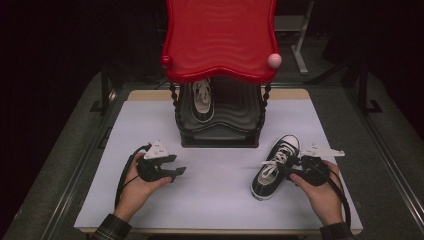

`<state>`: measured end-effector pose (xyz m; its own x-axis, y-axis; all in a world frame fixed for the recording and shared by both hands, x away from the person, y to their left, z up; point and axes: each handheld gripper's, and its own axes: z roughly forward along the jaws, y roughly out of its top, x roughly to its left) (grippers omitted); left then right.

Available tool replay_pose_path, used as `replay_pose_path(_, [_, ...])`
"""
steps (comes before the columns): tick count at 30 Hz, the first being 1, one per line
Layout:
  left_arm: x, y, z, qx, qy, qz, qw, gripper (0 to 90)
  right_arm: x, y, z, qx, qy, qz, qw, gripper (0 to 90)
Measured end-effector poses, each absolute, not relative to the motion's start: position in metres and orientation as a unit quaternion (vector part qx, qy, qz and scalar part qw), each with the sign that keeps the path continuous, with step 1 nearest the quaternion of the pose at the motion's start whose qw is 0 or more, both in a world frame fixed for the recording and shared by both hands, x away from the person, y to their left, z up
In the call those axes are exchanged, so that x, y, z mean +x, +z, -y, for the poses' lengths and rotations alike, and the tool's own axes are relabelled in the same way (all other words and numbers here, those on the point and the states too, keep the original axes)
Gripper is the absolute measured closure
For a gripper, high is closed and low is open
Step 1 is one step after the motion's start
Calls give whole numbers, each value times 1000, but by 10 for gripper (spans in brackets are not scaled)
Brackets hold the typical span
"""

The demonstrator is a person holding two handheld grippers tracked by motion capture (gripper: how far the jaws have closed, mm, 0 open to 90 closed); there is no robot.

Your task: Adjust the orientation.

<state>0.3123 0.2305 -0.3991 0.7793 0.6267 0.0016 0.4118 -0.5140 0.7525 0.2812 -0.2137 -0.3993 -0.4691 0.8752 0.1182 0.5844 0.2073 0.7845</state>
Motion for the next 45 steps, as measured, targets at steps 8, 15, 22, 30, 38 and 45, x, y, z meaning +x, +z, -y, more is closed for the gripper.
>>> replay_pose_path(8, [312,-396,-226,859,138,-298,394,426,289,-407,216,493,410,-753,148,810])
replay_pose_path(15, [313,-394,-218,862,138,-287,394,427,288,-404,221,498,425,-741,148,848])
replay_pose_path(22, [313,-394,-221,861,138,-291,395,428,278,-396,220,489,435,-740,156,857])
replay_pose_path(30, [311,-391,-224,857,140,-293,400,429,251,-380,212,473,450,-743,145,857])
replay_pose_path(38, [310,-389,-221,859,142,-285,400,429,247,-379,180,445,468,-753,127,856])
replay_pose_path(45, [310,-388,-222,859,142,-284,403,429,263,-382,138,413,471,-770,123,856])
